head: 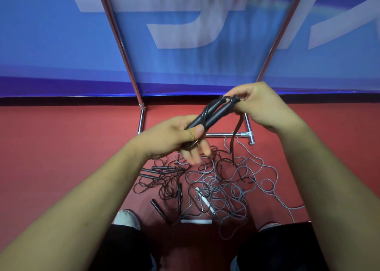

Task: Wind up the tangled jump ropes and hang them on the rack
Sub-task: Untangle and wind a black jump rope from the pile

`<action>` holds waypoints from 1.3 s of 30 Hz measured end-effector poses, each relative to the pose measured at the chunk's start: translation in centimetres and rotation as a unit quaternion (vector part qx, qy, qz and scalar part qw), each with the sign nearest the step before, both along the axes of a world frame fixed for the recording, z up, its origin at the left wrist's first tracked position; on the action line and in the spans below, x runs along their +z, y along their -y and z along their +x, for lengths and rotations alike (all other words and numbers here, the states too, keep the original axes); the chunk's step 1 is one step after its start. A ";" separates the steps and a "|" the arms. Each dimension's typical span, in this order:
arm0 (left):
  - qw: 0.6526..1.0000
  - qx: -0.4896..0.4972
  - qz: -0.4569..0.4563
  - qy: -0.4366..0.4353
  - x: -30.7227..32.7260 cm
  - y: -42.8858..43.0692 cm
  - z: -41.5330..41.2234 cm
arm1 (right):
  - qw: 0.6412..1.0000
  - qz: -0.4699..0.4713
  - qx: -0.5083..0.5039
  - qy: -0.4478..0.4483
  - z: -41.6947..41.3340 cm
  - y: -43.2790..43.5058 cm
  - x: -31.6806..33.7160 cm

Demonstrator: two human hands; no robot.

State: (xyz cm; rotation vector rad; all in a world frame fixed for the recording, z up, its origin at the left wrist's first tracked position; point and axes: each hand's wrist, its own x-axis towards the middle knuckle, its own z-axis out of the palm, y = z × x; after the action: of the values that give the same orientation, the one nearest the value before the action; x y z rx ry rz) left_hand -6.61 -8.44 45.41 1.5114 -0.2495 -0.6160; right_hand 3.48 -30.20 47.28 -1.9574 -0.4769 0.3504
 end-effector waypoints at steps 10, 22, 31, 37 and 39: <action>0.971 0.196 -0.123 0.056 0.8 -1.2 1.6 | 0.998 -0.002 0.042 -0.046 0.2 0.2 -1.7; 0.916 0.385 -0.078 0.082 0.8 -4.5 2.6 | 0.996 -0.038 0.056 -0.053 -1.1 0.2 -0.2; 0.894 0.412 0.149 0.097 -0.4 -5.5 2.9 | 0.993 -0.081 0.077 -0.027 -2.1 -0.7 1.4; 0.846 0.313 0.394 0.175 -1.1 -5.4 2.8 | 0.990 -0.101 0.081 0.053 -3.7 -2.7 3.1; 0.858 0.276 0.403 0.158 -1.4 -5.2 2.7 | 0.990 -0.100 0.055 0.085 -3.7 -3.0 3.0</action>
State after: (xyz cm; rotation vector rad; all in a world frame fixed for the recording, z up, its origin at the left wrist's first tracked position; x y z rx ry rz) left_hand -3.94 -3.27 44.02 2.3730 0.2398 0.0351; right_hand -0.25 -27.21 50.26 -2.1711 -0.6843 0.3124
